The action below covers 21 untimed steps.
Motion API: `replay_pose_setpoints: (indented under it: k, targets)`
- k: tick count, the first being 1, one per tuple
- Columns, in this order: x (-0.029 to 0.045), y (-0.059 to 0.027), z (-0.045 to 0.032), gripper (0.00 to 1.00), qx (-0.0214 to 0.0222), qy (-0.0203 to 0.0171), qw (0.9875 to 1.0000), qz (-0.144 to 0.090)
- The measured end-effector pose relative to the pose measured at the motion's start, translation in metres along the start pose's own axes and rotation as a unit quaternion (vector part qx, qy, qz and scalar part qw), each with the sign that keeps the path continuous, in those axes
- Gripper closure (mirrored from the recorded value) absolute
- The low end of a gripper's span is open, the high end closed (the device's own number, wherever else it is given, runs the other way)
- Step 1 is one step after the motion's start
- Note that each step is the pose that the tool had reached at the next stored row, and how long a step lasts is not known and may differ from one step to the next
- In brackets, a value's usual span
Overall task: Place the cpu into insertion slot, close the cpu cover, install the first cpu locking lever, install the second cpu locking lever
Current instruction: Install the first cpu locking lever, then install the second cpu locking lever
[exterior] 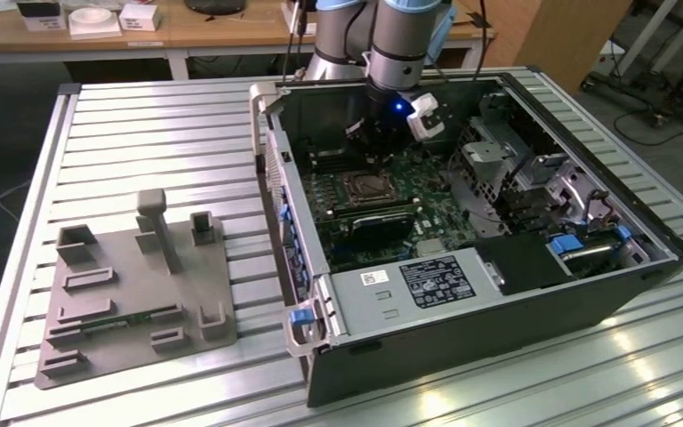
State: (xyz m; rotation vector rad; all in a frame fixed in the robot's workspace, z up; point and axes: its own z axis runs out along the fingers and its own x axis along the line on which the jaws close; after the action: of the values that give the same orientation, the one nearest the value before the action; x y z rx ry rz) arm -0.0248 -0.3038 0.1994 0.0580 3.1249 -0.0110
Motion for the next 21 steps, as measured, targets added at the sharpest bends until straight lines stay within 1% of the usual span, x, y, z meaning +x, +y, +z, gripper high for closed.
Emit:
replay_pose_setpoints:
  k: [3,5,7,10,21]
  targets:
    - [0.0001,-0.0002,-0.007,0.9,-0.0017,0.0006,1.0,0.0]
    - [0.0001,-0.0003,-0.0086,0.9,-0.0038,0.0008,1.0,0.0]
    - [0.0001,-0.0002,-0.0087,0.9,-0.006,0.0007,1.0,0.0]
    - [0.0001,-0.0002,-0.0088,0.9,-0.006,0.0008,1.0,0.0]
    - [0.0001,-0.0003,-0.0088,0.9,-0.0083,0.0009,1.0,0.0]
